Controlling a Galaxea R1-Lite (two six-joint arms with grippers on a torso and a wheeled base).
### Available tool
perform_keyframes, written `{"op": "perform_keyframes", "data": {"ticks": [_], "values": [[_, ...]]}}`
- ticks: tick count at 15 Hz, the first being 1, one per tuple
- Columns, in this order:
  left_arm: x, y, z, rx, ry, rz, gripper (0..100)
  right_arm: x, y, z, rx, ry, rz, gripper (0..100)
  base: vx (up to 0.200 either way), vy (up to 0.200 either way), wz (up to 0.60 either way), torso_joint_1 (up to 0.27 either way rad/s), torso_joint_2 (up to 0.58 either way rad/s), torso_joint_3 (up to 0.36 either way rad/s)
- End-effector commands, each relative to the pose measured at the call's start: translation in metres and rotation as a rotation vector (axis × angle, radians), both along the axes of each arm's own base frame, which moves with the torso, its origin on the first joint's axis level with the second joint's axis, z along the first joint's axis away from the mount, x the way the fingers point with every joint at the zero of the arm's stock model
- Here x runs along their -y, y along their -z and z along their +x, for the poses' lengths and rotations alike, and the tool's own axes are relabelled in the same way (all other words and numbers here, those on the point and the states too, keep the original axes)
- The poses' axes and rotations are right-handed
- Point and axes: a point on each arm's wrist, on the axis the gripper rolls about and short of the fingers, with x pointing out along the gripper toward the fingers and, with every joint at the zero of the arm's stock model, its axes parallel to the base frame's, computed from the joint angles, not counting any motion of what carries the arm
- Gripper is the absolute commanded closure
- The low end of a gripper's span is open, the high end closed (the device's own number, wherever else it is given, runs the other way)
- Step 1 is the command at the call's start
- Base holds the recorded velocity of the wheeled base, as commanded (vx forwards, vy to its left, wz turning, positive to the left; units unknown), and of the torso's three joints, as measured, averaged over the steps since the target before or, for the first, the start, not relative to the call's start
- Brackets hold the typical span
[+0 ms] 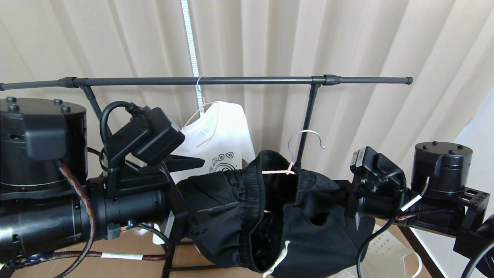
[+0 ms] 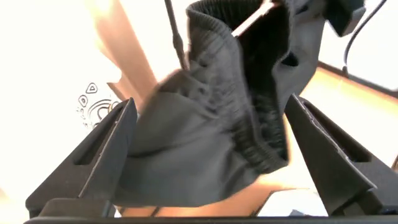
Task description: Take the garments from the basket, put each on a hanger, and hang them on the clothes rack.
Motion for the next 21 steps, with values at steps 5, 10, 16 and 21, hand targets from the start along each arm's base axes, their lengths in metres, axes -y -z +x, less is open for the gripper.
{"op": "perform_keyframes", "data": {"ticks": [5,10,16,21], "values": [[-0.031,-0.022,0.033,-0.041,0.163,0.122,0,0.0,0.003,-0.004,-0.005,-0.029,-0.007,100,0.0,0.0,0.0,0.0,0.0,0.0],[-0.01,0.001,0.061,-0.037,0.254,0.208,0,-0.004,0.004,-0.006,-0.008,-0.042,-0.012,100,0.0,0.0,0.0,0.0,0.0,0.0],[0.012,0.014,0.081,0.01,0.352,0.183,0,-0.01,0.005,-0.008,-0.01,-0.062,-0.015,100,0.0,0.0,0.0,0.0,0.0,0.0],[0.026,0.023,0.092,-0.008,0.375,0.192,0,-0.012,0.005,-0.009,-0.012,-0.07,-0.016,100,0.0,0.0,0.0,0.0,0.0,0.0]]}}
